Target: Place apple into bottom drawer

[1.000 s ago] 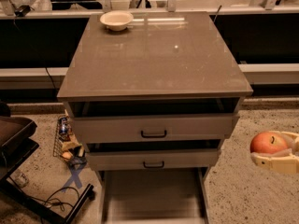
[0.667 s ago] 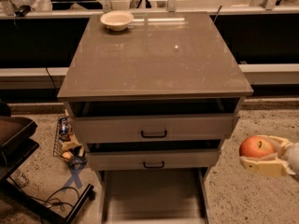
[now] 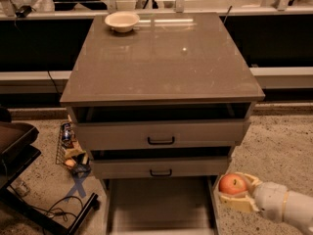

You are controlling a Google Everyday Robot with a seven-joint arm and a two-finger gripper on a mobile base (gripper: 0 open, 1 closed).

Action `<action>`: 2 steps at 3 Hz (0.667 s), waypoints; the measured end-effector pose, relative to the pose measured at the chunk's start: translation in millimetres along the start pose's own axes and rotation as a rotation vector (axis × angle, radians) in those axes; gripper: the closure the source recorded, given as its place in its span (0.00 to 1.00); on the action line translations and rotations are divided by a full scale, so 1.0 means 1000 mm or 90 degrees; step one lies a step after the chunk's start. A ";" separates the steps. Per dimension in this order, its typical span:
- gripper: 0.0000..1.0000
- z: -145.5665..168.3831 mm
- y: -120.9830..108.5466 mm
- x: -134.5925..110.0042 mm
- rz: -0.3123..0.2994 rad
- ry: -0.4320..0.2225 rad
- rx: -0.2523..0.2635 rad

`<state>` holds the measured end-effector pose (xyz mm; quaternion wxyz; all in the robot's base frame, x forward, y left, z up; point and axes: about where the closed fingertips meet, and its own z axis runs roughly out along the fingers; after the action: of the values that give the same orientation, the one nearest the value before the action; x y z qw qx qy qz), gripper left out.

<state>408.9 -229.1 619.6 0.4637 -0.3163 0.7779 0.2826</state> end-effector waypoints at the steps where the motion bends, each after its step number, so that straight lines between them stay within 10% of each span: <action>1: 1.00 0.069 0.000 0.076 -0.036 0.002 -0.029; 2: 1.00 0.119 0.003 0.114 -0.065 0.006 -0.070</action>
Offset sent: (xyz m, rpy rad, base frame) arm 0.0355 0.0830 -0.2037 -0.0524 -0.0671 0.2091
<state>429.3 -165.7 468.7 0.4554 -0.3818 0.7464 0.2995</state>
